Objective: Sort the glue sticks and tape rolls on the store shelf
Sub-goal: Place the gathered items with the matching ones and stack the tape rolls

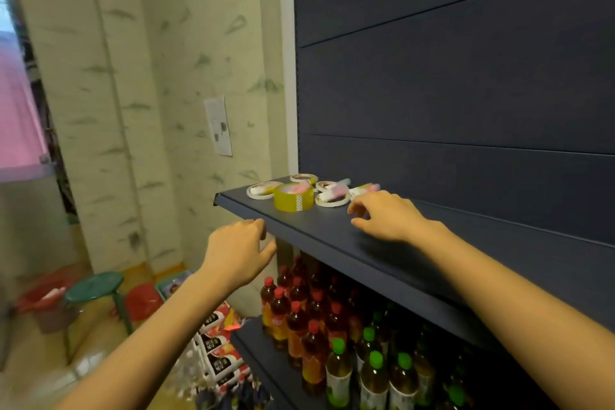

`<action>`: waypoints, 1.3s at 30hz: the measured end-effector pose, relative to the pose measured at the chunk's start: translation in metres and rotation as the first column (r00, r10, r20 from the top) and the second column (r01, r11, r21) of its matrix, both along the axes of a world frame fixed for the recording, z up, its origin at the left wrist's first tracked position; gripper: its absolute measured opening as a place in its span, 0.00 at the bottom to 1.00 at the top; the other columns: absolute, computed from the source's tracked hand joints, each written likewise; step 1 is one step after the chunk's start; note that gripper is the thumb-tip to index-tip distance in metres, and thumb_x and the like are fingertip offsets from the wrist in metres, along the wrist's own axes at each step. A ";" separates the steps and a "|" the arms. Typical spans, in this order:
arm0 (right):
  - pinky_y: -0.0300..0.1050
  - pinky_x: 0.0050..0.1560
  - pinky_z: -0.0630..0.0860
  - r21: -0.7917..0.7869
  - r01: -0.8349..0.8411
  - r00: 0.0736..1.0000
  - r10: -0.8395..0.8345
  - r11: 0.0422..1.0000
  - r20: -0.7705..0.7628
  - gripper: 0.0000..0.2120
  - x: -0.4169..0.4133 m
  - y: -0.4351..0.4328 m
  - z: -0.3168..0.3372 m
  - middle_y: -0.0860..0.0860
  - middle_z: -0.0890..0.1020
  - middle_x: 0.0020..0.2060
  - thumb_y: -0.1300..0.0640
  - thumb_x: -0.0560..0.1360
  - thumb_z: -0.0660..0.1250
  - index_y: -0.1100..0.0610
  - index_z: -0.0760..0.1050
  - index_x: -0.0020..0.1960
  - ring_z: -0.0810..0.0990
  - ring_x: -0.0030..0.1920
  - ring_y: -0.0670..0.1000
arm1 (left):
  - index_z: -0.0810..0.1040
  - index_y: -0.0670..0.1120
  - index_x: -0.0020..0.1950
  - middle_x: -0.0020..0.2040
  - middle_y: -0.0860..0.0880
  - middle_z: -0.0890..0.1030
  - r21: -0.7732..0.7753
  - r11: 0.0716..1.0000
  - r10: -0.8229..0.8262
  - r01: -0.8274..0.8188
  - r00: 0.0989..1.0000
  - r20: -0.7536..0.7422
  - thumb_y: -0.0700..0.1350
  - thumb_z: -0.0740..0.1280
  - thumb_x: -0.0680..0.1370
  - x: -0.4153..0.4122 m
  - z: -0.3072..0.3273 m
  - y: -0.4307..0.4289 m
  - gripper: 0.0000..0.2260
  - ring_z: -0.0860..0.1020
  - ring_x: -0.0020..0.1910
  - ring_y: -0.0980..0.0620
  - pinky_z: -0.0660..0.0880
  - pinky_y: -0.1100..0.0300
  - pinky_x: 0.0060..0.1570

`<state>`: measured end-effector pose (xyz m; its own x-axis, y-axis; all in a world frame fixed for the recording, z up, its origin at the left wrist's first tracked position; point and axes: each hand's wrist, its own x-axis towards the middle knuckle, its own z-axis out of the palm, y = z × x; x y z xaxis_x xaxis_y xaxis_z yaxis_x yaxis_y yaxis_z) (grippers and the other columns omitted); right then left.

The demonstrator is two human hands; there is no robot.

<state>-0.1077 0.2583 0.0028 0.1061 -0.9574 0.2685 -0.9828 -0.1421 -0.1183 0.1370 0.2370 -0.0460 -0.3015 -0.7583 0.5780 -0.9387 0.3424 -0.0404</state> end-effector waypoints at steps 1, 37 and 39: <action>0.50 0.55 0.74 -0.006 -0.003 1.000 0.003 1.000 0.003 0.13 0.004 -0.020 -0.001 0.49 0.79 0.55 0.50 0.77 0.61 0.49 0.74 0.61 0.76 0.56 0.53 | 0.73 0.48 0.49 0.49 0.50 0.80 0.000 1.000 0.001 -0.001 1.000 0.003 0.56 0.58 0.77 0.004 -0.002 -0.015 0.12 0.78 0.48 0.49 0.72 0.57 0.40; 0.40 0.43 0.79 -0.164 0.460 0.695 -0.239 0.873 0.678 0.09 0.032 -0.196 0.031 0.49 0.82 0.37 0.53 0.71 0.72 0.56 0.77 0.47 0.82 0.38 0.46 | 0.76 0.53 0.45 0.42 0.55 0.77 0.324 0.661 -0.656 0.677 0.731 -0.189 0.56 0.68 0.71 -0.056 0.024 -0.338 0.09 0.74 0.42 0.55 0.69 0.60 0.37; 0.40 0.46 0.79 -0.173 0.528 0.671 -0.283 0.832 0.685 0.09 0.031 -0.181 0.026 0.51 0.83 0.39 0.53 0.71 0.73 0.56 0.77 0.47 0.83 0.40 0.48 | 0.77 0.52 0.46 0.42 0.53 0.79 0.310 0.655 -0.666 0.690 0.720 -0.196 0.54 0.71 0.69 -0.060 0.024 -0.340 0.09 0.76 0.43 0.53 0.73 0.58 0.41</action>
<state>-0.0765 0.0777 0.0288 -0.5738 -0.6980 0.4285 -0.6728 0.1034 -0.7325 0.0773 -0.1026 -0.0215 -0.7849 -0.5028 0.3621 -0.4366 0.8635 0.2526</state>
